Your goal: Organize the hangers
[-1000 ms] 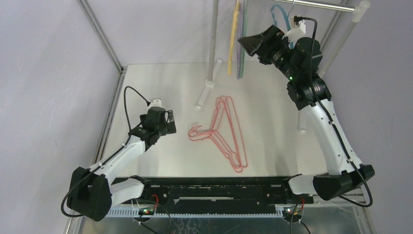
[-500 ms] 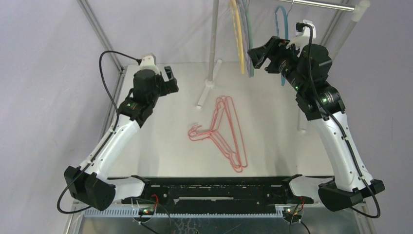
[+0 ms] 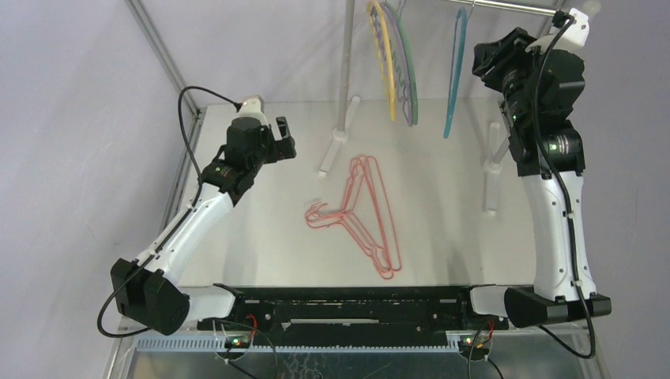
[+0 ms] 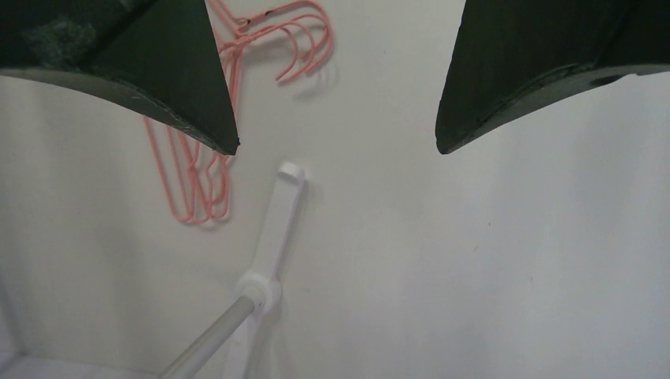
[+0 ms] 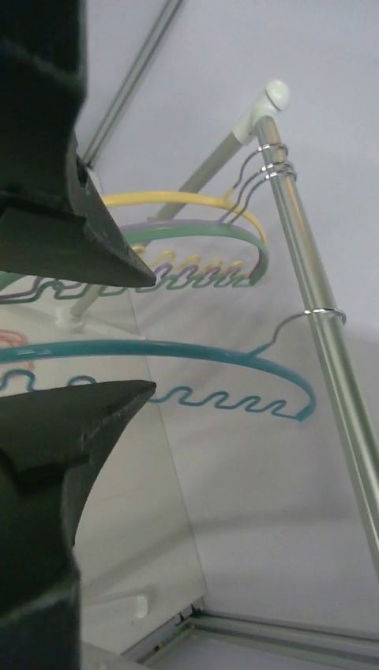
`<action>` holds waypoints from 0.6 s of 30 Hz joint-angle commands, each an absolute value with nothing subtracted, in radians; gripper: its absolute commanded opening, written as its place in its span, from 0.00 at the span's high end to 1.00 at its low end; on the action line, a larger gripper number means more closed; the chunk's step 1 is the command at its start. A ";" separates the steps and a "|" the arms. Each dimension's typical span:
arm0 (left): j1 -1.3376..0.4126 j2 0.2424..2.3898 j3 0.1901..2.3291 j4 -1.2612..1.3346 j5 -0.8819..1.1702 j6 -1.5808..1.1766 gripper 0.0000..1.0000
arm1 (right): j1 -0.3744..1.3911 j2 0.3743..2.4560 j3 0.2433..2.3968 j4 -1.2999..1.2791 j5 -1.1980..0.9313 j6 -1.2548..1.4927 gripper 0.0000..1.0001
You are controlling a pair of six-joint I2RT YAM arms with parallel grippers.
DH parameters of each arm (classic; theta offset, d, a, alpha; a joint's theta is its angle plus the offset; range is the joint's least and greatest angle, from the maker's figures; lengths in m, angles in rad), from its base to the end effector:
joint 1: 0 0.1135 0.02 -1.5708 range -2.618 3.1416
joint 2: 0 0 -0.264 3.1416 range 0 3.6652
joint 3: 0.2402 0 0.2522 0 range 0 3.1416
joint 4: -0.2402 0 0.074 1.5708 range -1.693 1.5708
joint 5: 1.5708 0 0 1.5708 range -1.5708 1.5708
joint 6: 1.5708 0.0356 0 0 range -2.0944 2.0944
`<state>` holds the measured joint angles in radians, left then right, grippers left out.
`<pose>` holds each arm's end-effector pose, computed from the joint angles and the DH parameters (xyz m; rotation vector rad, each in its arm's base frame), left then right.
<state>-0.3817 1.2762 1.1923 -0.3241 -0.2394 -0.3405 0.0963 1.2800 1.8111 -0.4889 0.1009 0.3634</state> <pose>0.2743 -0.1010 0.3623 -0.1150 1.9706 -0.2355 0.2337 0.0190 0.5468 0.2843 1.5093 0.2891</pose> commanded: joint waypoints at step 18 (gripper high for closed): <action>-0.387 1.177 1.054 -0.298 -0.272 -0.344 0.01 | 0.021 1.586 1.882 -0.249 0.180 0.374 0.90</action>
<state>-0.3817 1.1900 1.0561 -0.3256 -0.2562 -0.3496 0.0261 1.5528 1.8301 -0.3546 0.1223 0.4057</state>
